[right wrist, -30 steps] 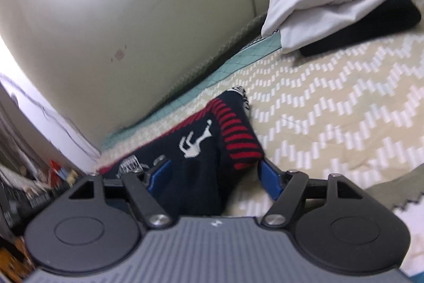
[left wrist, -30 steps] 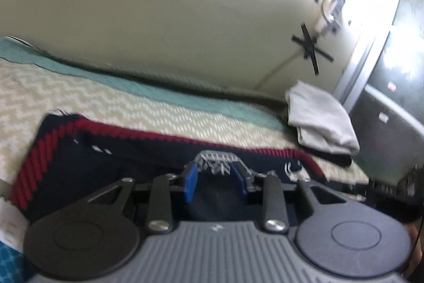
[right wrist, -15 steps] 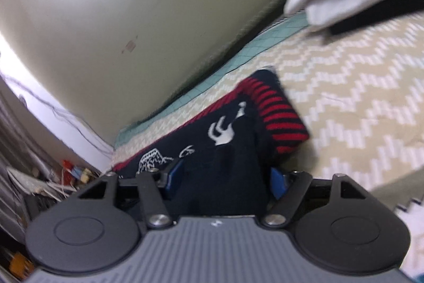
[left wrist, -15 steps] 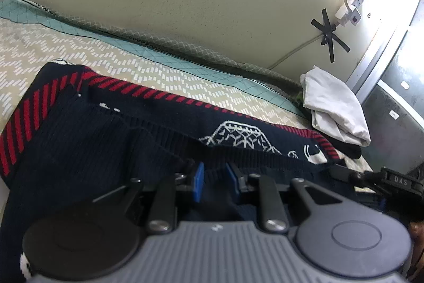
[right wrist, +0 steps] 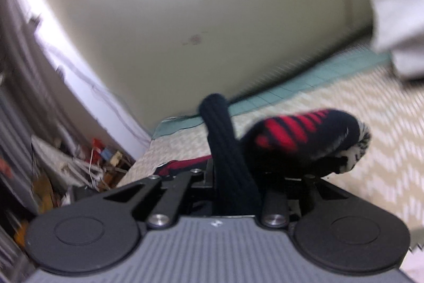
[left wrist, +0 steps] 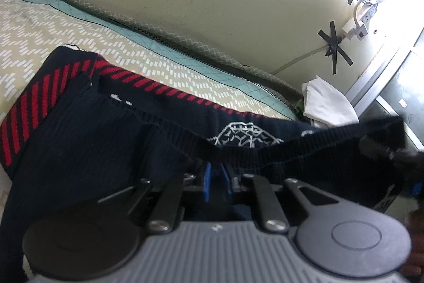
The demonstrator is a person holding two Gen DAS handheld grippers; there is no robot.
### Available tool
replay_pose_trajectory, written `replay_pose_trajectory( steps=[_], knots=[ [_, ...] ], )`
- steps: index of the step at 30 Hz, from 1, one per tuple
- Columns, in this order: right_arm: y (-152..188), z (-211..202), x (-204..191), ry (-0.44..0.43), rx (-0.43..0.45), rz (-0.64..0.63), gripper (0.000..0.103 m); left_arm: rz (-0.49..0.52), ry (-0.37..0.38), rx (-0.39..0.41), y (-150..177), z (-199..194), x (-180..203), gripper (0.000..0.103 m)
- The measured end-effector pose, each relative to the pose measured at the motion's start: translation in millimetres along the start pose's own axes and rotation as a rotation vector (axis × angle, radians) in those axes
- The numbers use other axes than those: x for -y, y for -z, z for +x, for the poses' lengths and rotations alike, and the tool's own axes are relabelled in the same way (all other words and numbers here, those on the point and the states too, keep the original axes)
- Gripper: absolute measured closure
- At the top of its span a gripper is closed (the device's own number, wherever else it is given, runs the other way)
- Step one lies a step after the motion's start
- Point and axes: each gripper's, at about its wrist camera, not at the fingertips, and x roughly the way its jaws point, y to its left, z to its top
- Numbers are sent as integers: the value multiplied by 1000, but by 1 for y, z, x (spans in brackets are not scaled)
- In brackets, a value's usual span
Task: Fold small clothes
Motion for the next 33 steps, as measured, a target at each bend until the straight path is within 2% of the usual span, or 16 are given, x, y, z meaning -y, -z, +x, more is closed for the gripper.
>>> replay_pose_trajectory(
  steps=[2,6,10,12,14,15,17,18,21,27,30,33],
  knots=[
    [-3,10,-21,-8,-11,-55,72,-10,18,10,0,-5,-2,91],
    [-7,40,-59,-17,-53,-150,72,-48,64,84,4,-40,-13,79],
    [-9,80,-85,-34,-126,-242,71,-82,26,198,7,-97,-37,75],
    [-8,109,-93,-40,-172,-272,66,-108,-27,267,8,-128,-51,72],
    [-6,140,-98,-51,-232,-294,55,-130,-98,332,9,-158,-62,71],
    [-2,154,-101,-67,-270,-315,51,-138,-122,351,8,-167,-66,71],
    [8,181,-105,-123,-368,-331,35,-141,-163,385,9,-184,-71,66],
    [12,187,-105,-152,-396,-312,34,-139,-175,393,10,-189,-71,62],
    [11,179,-103,-194,-377,-296,32,-140,-178,387,12,-188,-69,54],
    [-18,131,-80,-292,-317,-220,32,-80,-92,314,17,-157,-46,48],
    [-29,121,-91,-341,-288,-196,31,-56,-72,297,18,-149,-36,46],
    [-43,106,-107,-376,-222,-229,32,-43,-53,301,21,-154,-29,42]
  ],
)
